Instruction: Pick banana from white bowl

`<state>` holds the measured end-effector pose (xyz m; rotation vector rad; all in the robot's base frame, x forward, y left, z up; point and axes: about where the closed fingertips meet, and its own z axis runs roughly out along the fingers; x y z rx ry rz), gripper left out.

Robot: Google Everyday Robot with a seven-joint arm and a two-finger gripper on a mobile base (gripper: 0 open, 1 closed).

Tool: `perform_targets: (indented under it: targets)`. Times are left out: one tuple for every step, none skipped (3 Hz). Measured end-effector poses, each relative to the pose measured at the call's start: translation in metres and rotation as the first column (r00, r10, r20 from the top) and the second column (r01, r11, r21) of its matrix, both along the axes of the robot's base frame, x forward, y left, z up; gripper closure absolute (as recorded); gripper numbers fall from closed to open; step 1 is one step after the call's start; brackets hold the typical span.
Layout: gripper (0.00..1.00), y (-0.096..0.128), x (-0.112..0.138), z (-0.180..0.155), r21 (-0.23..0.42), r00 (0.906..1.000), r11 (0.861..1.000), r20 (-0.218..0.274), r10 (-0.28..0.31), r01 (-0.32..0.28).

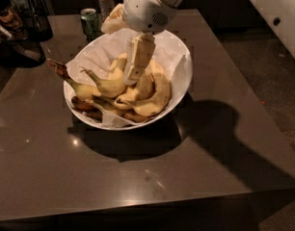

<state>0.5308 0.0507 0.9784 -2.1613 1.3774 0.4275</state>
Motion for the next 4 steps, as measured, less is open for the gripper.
perform_targets:
  targets:
    - [0.28,0.0,0.0,0.0,0.0,1.0,1.0,0.0,0.0,0.0]
    - [0.1,0.002,-0.001,-0.002,0.003,0.9999,1.0,-0.009,0.006,-0.006]
    - [0.0,0.005,-0.002,-0.007,0.007,0.9993,1.0,-0.033,0.019,-0.019]
    - [0.04,0.008,0.0,-0.014,0.01,0.9981,1.0,-0.055,0.029,-0.029]
